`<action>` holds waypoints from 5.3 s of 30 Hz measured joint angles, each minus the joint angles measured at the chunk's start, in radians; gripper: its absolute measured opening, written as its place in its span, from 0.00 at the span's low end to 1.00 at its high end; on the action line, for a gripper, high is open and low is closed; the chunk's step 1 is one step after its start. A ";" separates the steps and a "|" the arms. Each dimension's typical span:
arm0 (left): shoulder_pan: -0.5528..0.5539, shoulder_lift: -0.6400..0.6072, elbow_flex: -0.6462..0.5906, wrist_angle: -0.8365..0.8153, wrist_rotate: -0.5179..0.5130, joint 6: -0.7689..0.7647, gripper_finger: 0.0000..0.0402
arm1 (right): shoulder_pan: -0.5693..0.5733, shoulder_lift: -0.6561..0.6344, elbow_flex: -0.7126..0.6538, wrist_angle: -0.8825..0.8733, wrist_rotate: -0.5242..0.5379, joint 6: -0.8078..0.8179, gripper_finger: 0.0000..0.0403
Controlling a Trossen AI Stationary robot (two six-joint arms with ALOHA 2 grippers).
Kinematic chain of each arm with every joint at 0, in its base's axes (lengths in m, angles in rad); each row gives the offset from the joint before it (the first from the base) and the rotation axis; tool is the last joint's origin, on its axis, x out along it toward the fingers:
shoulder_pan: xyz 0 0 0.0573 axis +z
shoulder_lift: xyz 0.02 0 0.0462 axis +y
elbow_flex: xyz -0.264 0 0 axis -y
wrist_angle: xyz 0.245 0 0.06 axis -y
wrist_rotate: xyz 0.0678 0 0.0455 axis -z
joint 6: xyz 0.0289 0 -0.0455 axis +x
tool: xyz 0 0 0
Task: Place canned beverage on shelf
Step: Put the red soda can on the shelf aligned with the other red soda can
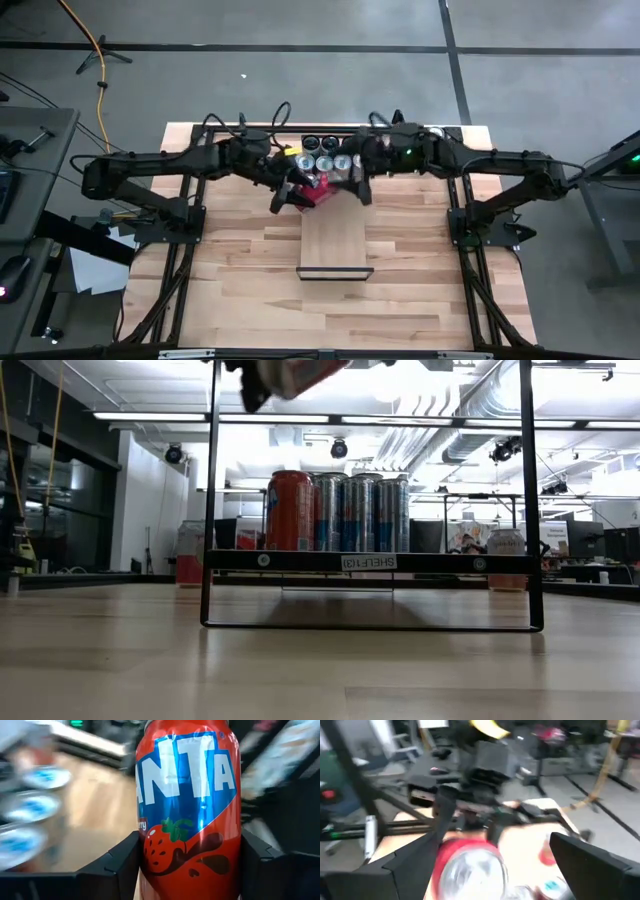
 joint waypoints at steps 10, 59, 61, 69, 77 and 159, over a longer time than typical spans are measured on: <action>0.002 -0.155 -0.140 0.121 -0.386 0.009 0.48 | -0.047 -0.082 -0.034 -0.116 0.057 0.179 0.92; -0.123 0.054 -0.273 0.827 -0.532 -0.026 0.64 | -0.056 0.024 -0.253 0.558 0.000 0.391 0.70; -0.117 0.031 -0.272 0.783 -0.533 0.002 0.67 | -0.064 0.015 -0.255 0.549 -0.015 0.368 0.70; -0.072 -0.205 -0.272 0.388 -0.568 0.047 0.70 | -0.108 -0.130 -0.253 0.316 -0.031 0.280 0.70; -0.067 -0.418 -0.272 0.202 -0.761 0.023 0.70 | -0.056 -0.155 -0.352 0.215 0.057 0.250 0.70; -0.070 -0.459 -0.273 0.200 -0.833 0.023 0.69 | 0.099 0.293 -0.561 0.590 0.382 0.156 0.74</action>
